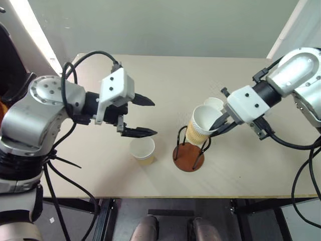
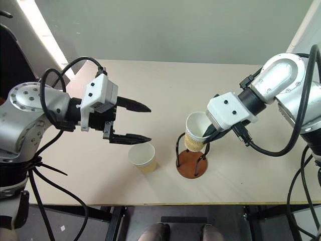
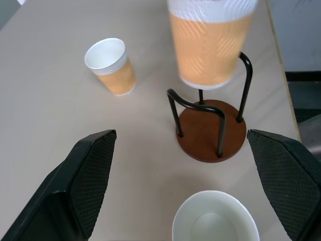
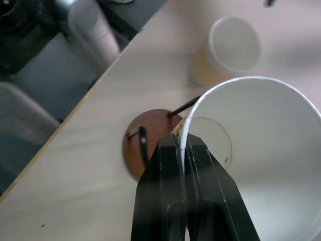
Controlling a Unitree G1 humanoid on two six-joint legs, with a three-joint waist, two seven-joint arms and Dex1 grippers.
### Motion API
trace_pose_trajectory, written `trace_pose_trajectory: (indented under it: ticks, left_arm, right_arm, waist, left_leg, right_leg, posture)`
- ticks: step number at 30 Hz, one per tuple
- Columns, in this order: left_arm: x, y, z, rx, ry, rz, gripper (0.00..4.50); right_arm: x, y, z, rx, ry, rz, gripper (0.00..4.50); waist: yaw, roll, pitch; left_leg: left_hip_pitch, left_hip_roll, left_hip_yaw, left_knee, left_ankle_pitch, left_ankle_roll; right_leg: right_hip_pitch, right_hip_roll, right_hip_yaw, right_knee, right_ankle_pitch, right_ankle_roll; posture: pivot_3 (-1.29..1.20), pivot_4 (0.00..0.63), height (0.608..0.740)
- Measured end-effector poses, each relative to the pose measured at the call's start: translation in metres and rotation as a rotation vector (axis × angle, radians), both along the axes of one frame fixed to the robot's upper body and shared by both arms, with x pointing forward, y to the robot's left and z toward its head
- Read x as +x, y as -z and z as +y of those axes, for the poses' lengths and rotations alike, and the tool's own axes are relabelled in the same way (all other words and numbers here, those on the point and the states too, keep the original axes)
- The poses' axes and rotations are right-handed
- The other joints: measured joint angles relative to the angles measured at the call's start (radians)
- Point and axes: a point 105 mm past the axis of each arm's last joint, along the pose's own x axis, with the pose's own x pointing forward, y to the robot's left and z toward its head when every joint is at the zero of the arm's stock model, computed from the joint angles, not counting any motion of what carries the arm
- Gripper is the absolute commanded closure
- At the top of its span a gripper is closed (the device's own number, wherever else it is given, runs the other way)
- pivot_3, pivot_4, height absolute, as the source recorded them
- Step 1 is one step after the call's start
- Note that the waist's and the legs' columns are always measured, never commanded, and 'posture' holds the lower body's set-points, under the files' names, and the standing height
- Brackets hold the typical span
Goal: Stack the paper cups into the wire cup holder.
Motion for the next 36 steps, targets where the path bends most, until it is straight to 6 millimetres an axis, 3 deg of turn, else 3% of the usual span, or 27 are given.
trace_pose_trajectory:
  ticks: [2, 6, 13, 16, 19, 23, 26, 36]
  left_arm:
    - [0.0, -0.001, 0.001, -0.005, -0.009, -0.002, 0.0]
    - [0.004, -0.002, 0.002, -0.009, -0.033, -0.015, 0.0]
    - [0.023, -0.005, 0.003, -0.069, -0.107, -0.054, 0.0]
    - [0.034, -0.004, 0.001, -0.091, -0.144, -0.071, 0.0]
    - [0.048, 0.004, -0.002, -0.084, -0.196, -0.081, 0.0]
    - [0.052, 0.007, -0.008, -0.1, -0.206, -0.084, 0.0]
    - [0.052, 0.008, -0.01, -0.102, -0.213, -0.09, 0.0]
    - [0.04, 0.014, -0.007, -0.077, -0.226, -0.075, 0.0]
  right_arm:
    - [0.004, 0.004, 0.003, -0.009, -0.004, -0.003, 4.46]
    - [0.009, 0.009, 0.003, -0.025, 0.013, -0.005, 3.56]
    - [0.025, 0.003, -0.003, -0.021, 0.088, -0.025, 1.03]
    - [0.048, -0.012, -0.014, 0.007, 0.186, -0.088, 0.03]
    - [0.088, -0.021, -0.03, 0.023, 0.348, -0.188, 0.03]
    - [0.128, 0.003, -0.053, -0.059, 0.502, -0.246, 0.03]
    - [0.136, 0.026, -0.058, -0.119, 0.521, -0.206, 0.03]
    - [0.148, 0.058, -0.063, -0.202, 0.562, -0.198, 0.03]
  waist:
    - [-0.002, 0.0, 0.0]
    - [-0.002, 0.0, 0.0]
    - [-0.002, 0.0, 0.0]
    - [-0.002, 0.0, 0.0]
    - [-0.001, 0.0, 0.0]
    - [0.0, 0.0, 0.0]
    - [0.001, 0.0, 0.0]
    - [0.003, 0.0, 0.0]
  left_leg:
    - [0.0, 0.0, 0.0, 0.0, 0.0, 0.0]
    - [0.0, 0.0, 0.0, 0.0, 0.0, 0.001]
    - [0.0, 0.0, 0.0, 0.0, 0.0, 0.001]
    - [0.001, 0.0, 0.0, 0.001, 0.0, 0.001]
    - [0.001, 0.0, -0.002, 0.0, 0.001, 0.0]
    - [0.001, 0.0, -0.001, 0.0, 0.001, 0.0]
    - [-0.001, 0.0, -0.001, -0.001, 0.001, -0.001]
    - [-0.002, 0.0, 0.0, -0.001, 0.0, -0.01]
  right_leg:
    - [0.0, 0.0, 0.0, 0.001, 0.0, 0.0]
    - [0.0, 0.0, -0.001, 0.002, 0.001, -0.002]
    - [-0.001, 0.0, 0.0, 0.001, 0.002, -0.005]
    - [0.0, 0.0, 0.0, 0.001, 0.004, -0.006]
    - [-0.001, 0.0, -0.001, 0.001, 0.007, -0.009]
    - [-0.002, 0.0, -0.001, 0.002, 0.01, -0.005]
    - [-0.005, 0.0, -0.001, 0.002, 0.01, -0.004]
    - [-0.005, 0.0, -0.001, 0.0, 0.01, -0.005]
  posture:
    - [0.0, 0.15, 0.74]
    - [0.0, 0.15, 0.74]
    - [0.0, 0.15, 0.74]
    - [0.0, 0.15, 0.74]
    - [0.0, 0.15, 0.74]
    - [0.0, 0.15, 0.74]
    - [0.0, 0.15, 0.74]
    - [0.0, 0.15, 0.74]
